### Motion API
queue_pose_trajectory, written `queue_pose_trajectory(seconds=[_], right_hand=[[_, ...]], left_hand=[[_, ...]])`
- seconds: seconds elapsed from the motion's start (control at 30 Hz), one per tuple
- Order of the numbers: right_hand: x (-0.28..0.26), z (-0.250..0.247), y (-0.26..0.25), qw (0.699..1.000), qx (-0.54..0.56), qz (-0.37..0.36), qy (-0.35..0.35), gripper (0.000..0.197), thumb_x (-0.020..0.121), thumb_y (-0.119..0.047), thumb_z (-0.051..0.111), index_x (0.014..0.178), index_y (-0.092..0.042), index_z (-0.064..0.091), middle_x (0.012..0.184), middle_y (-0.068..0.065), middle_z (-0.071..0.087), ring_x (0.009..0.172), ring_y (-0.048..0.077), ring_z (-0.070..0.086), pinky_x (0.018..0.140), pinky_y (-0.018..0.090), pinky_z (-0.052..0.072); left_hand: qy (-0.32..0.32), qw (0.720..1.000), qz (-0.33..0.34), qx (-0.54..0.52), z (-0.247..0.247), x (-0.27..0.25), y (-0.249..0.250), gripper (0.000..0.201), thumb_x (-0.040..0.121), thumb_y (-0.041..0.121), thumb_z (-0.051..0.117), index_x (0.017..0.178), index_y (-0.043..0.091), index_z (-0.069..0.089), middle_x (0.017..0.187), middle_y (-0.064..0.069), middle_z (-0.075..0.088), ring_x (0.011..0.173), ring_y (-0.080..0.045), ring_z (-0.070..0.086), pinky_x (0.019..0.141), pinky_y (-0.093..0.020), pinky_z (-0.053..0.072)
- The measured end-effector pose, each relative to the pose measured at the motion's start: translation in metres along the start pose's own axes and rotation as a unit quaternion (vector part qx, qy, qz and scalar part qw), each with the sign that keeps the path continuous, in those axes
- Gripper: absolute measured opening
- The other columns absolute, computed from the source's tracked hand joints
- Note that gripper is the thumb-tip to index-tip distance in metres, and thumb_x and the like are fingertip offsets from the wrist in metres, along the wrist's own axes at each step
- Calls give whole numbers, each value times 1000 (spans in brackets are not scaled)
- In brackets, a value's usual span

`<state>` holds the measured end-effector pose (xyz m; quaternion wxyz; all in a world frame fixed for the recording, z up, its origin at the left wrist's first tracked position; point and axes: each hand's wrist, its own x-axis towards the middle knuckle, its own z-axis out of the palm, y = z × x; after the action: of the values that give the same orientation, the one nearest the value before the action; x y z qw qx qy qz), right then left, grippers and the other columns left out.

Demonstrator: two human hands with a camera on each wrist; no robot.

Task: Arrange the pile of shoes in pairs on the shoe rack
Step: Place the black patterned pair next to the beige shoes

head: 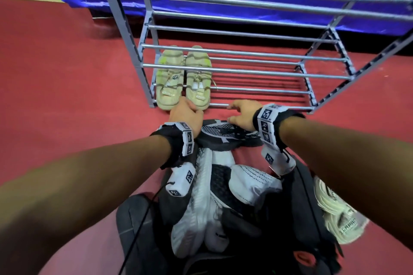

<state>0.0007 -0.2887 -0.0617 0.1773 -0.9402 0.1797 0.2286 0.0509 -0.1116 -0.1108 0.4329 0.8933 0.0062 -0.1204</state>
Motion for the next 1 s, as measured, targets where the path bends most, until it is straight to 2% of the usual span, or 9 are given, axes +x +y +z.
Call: queue_pose_trajectory(seconds=[0.2,0.3,0.37,0.43,0.5,0.63,0.73,0.9,1.0], right_hand=[[-17,10,0,999,-16,-26,-38,72,86,-47,70,149,-31,38,141,6,55,123,29,56,103,36,47],[-26,8,-1,999,11,-36,-19,67,86,-46,71,146,-32,44,140,4,56,123,26,57,104,35,47],[-32,13,-2,999,38,-37,-12,66,84,-44,73,143,-33,47,138,2,58,120,24,58,101,33,48],[-35,20,-6,998,27,-52,-18,67,83,-40,75,143,-31,47,135,4,58,117,25,59,98,33,48],[-38,26,-7,998,-10,-64,-26,69,82,-39,74,144,-30,44,132,6,56,116,28,58,96,36,49],[-41,36,-14,994,-63,-82,-29,73,83,-41,71,147,-33,38,129,8,52,117,31,55,94,37,46],[-41,47,-14,992,-79,-90,-29,81,80,-42,73,150,-33,35,133,9,49,122,32,51,102,40,44],[-35,51,-14,987,-121,-106,-22,80,81,-42,72,151,-45,31,140,8,41,127,32,42,106,48,41],[-30,47,-15,988,-112,-107,-11,85,77,-43,75,148,-44,29,138,9,44,125,34,44,102,50,44]], left_hand=[[-36,999,10,24,-12,-12,-7,12,84,23,60,96,20,57,85,2,63,88,-25,64,75,-30,47],[-52,997,-48,-3,-24,-13,-14,39,94,40,50,122,15,59,111,-3,62,109,-25,58,90,-31,41],[-97,992,-81,-11,-32,-11,-25,40,101,26,44,135,5,54,133,-14,57,123,-30,54,101,-35,40],[-126,985,-115,17,-36,-12,-41,32,101,12,45,129,3,57,127,-17,59,112,-29,55,90,-32,43],[-159,980,-113,32,-39,-26,-44,23,88,20,60,110,11,62,101,-10,64,96,-25,54,75,-30,45],[-209,969,-123,53,-39,-39,-57,83,63,41,83,135,19,49,129,-3,56,117,-26,58,99,-35,49],[-223,965,-131,46,-37,-44,-58,125,37,51,91,145,19,37,144,-6,51,128,-26,53,106,-41,47],[-180,970,-133,91,-30,-43,-55,103,62,29,91,148,16,35,141,-7,54,123,-27,56,101,-34,49],[-208,966,-155,11,-34,-37,-49,82,72,11,80,143,11,41,134,-9,58,111,-28,62,96,-39,54]])
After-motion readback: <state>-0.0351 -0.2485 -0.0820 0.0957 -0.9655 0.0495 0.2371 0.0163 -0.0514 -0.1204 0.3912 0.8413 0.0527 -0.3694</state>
